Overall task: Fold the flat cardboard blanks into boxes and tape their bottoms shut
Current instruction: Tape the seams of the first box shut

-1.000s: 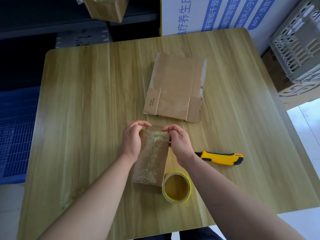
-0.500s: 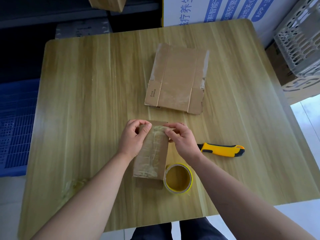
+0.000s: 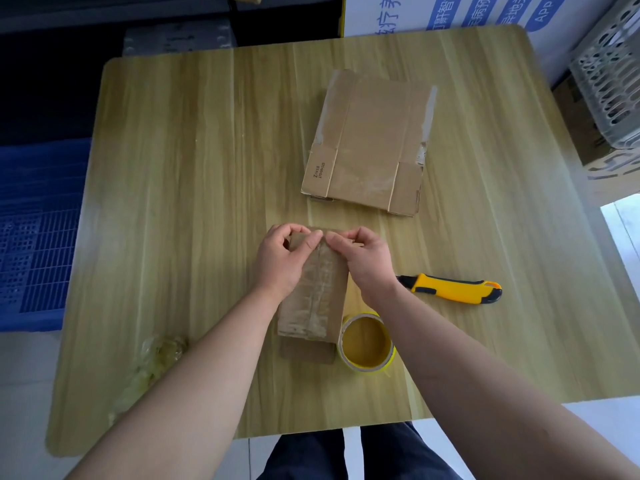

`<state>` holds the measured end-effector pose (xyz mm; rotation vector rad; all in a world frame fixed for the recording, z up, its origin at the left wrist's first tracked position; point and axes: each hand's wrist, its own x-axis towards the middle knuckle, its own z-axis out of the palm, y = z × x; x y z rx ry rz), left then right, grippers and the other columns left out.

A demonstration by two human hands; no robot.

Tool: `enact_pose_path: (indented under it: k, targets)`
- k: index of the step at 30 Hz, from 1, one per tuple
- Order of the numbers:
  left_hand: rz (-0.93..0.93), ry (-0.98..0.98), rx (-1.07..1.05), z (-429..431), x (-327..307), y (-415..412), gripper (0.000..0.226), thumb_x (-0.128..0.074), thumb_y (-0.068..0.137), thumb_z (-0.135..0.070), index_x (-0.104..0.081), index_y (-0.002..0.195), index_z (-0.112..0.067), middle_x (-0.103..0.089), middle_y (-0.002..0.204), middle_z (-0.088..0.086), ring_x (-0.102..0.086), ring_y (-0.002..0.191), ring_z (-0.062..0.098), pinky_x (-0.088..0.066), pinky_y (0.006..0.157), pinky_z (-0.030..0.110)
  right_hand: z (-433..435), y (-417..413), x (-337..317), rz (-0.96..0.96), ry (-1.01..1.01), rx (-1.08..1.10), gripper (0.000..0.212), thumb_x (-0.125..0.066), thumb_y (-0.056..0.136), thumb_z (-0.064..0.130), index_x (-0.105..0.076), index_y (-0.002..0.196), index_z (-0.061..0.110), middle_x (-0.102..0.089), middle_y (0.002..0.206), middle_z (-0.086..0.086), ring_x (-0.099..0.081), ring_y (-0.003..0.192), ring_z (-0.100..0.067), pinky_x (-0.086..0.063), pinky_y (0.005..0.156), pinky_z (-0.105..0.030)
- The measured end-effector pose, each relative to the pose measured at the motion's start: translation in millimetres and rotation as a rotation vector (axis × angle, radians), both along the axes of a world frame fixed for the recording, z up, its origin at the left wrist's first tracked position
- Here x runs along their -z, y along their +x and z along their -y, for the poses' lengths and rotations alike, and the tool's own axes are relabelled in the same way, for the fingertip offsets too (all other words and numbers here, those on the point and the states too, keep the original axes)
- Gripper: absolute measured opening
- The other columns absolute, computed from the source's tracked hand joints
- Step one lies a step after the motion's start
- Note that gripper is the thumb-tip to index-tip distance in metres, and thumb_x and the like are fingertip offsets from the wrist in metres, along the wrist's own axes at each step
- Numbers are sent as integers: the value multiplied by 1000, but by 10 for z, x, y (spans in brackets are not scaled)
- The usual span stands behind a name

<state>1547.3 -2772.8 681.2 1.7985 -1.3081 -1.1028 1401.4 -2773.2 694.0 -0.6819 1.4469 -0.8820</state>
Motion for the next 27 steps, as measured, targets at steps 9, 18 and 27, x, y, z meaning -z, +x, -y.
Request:
enact_pose_path:
  k: [9, 18, 27]
  targets:
    - [-51, 40, -89, -35, -36, -20, 36, -37, 102, -42, -68, 88, -31, -66, 86, -6, -58, 76, 3, -41, 66, 19, -83, -120, 48, 114, -6, -52, 28, -57, 97, 32, -72, 104, 10, -68, 93, -8, -59, 85, -21, -48, 81, -36]
    - [-69, 120, -9, -669, -313, 177, 46, -34, 103, -40, -46, 142, -19, -53, 139, -6, -48, 127, 7, -35, 109, 27, -530, -276, -109, -77, -10, -202, 37, -56, 97, 33, -57, 133, 24, -66, 115, 3, -63, 103, -10, -53, 86, -28]
    - [-116, 151, 16, -530, -335, 111, 65, -39, 102, -34, 1, 153, -35, -24, 157, -10, -28, 141, 9, -24, 114, 26, -245, -52, -181, -63, 6, -222, 54, -45, 102, 30, -27, 152, 23, -62, 125, 3, -59, 115, -15, -51, 98, -39]
